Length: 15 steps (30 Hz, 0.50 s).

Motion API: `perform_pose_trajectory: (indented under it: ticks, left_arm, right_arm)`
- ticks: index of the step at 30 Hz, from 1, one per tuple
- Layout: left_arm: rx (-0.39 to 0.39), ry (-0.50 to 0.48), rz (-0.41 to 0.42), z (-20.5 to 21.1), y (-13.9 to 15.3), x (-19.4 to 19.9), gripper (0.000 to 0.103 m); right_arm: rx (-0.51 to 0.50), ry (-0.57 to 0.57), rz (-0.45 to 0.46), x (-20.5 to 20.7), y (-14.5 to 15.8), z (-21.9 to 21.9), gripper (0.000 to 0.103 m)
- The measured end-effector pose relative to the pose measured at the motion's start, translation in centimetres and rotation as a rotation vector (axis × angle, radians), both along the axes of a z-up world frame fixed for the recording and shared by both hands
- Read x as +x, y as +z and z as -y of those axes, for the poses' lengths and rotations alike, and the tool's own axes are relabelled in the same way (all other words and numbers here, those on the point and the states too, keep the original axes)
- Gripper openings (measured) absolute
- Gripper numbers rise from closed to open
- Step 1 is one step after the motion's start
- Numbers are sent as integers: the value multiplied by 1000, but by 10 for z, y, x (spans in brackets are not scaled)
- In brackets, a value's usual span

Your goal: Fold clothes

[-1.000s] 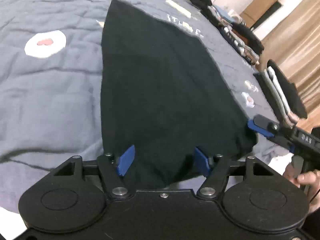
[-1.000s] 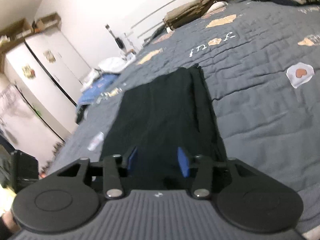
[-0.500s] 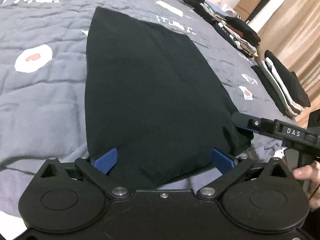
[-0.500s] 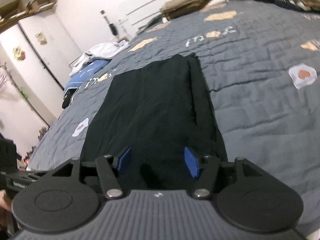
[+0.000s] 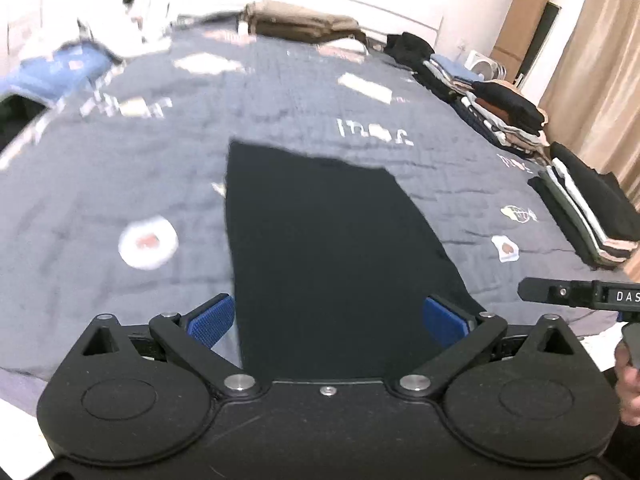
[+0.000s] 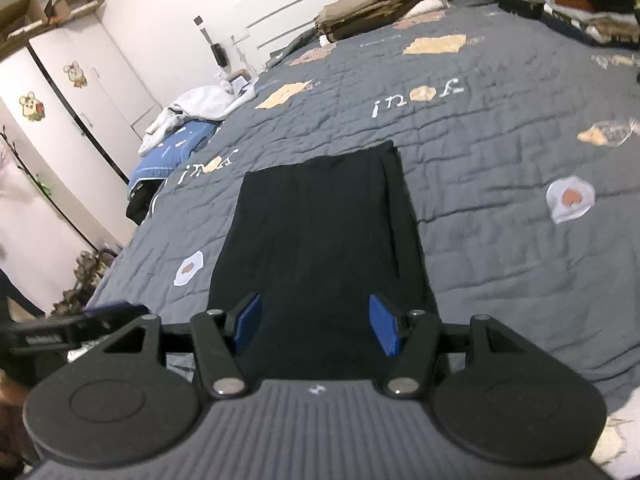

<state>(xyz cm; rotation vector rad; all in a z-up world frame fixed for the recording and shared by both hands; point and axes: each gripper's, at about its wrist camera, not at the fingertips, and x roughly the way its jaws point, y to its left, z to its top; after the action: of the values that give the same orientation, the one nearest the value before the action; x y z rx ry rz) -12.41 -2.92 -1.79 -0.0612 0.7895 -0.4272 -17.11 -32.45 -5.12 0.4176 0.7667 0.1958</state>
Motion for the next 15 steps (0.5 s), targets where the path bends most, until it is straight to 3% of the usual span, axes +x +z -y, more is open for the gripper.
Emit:
perform_pose_trajectory:
  ticks: [7, 15]
  left_arm:
    - [83, -6, 42, -5, 49, -20, 102]
    - [162, -2, 86, -10, 81, -38, 102]
  right_arm:
    - [-79, 41, -57, -10, 38, -12, 59]
    - [-85, 45, -78, -31, 71, -14, 59]
